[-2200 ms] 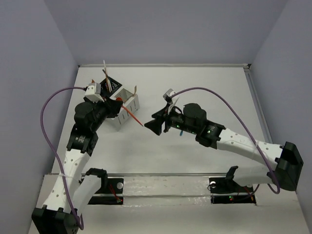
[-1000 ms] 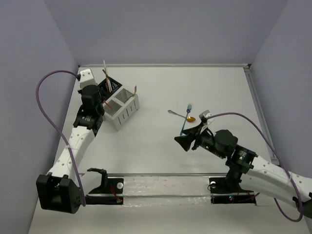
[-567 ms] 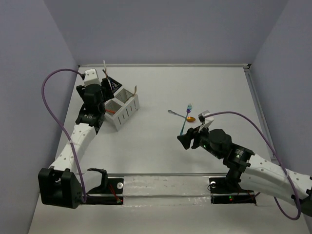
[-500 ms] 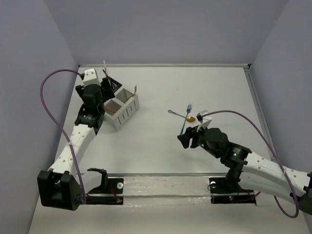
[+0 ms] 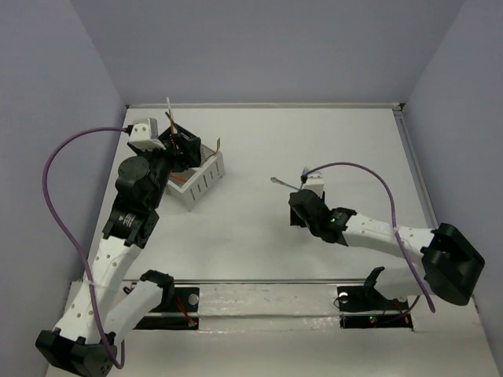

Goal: Sort the eating utensils into containers

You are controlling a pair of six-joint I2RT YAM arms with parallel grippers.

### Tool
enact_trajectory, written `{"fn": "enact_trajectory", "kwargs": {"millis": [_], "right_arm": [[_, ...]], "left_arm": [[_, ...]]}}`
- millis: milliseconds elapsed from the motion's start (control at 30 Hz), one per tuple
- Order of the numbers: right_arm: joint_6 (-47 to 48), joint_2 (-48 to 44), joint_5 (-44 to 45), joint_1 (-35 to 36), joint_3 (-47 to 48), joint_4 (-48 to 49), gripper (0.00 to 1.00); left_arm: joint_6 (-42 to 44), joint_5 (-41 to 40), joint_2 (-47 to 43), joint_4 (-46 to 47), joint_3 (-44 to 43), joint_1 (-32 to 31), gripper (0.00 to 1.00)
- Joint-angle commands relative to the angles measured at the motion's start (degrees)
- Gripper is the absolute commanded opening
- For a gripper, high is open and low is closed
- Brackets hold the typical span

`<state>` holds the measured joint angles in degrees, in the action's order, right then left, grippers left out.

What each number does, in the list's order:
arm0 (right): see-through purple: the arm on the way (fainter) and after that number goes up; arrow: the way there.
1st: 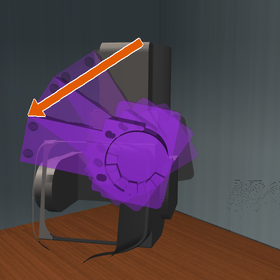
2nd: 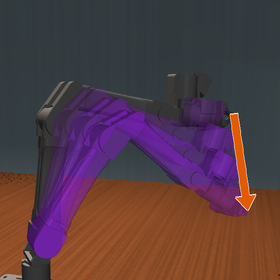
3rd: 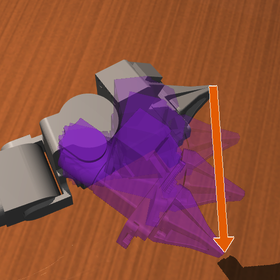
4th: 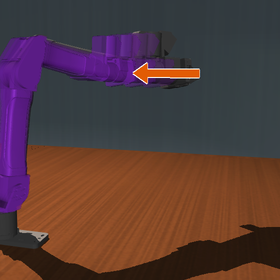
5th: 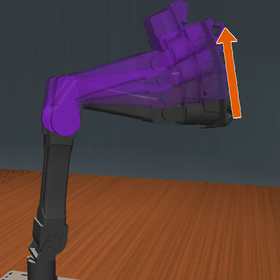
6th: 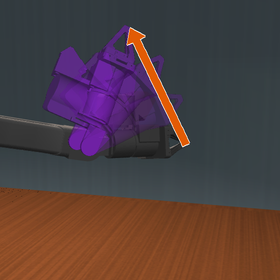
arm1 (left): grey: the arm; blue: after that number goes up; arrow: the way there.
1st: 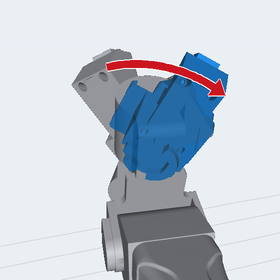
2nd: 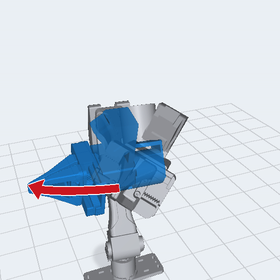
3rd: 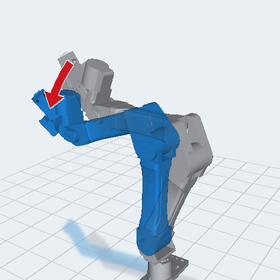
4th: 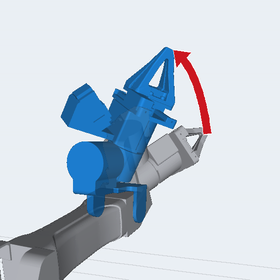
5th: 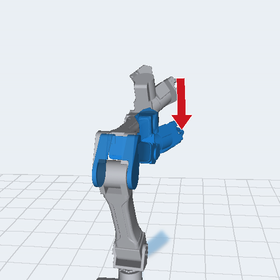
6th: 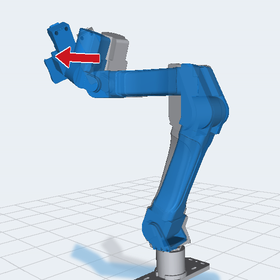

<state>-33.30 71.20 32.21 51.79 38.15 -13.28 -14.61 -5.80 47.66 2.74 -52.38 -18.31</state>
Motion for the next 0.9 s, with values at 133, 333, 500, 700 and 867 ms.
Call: {"fn": "enact_trajectory", "kwargs": {"millis": [133, 333, 500, 700, 867], "right_arm": [[0.0, 14.0, 0.6, -9.2, 7.7, 3.4, 0.56], [1.1, 23.8, -0.1, -10.6, 14.5, 3.4, 0.52], [0.3, 27.9, 0.0, -10.6, 18.1, 3.0, 0.51], [-0.4, 25.6, 0.1, -10.6, 18.3, 2.1, 0.47], [-0.2, 26.7, 0.1, -11.1, 19.0, 3.5, 0.52]], "left_arm": [[-1.8, 10.4, -6.3, 1.3, 4.7, -1.6, 0.99], [-3.1, 14.8, -6.9, 1.4, 4.5, -3.1, 0.99], [-2.8, 13.7, -8.3, 1.0, 4.3, -4.2, 0.99], [-3.1, 15.1, -7.8, 0.9, 4.0, -4.2, 0.99], [-3.2, 15.6, -7.7, 1.1, 4.1, -4.2, 0.99]]}}
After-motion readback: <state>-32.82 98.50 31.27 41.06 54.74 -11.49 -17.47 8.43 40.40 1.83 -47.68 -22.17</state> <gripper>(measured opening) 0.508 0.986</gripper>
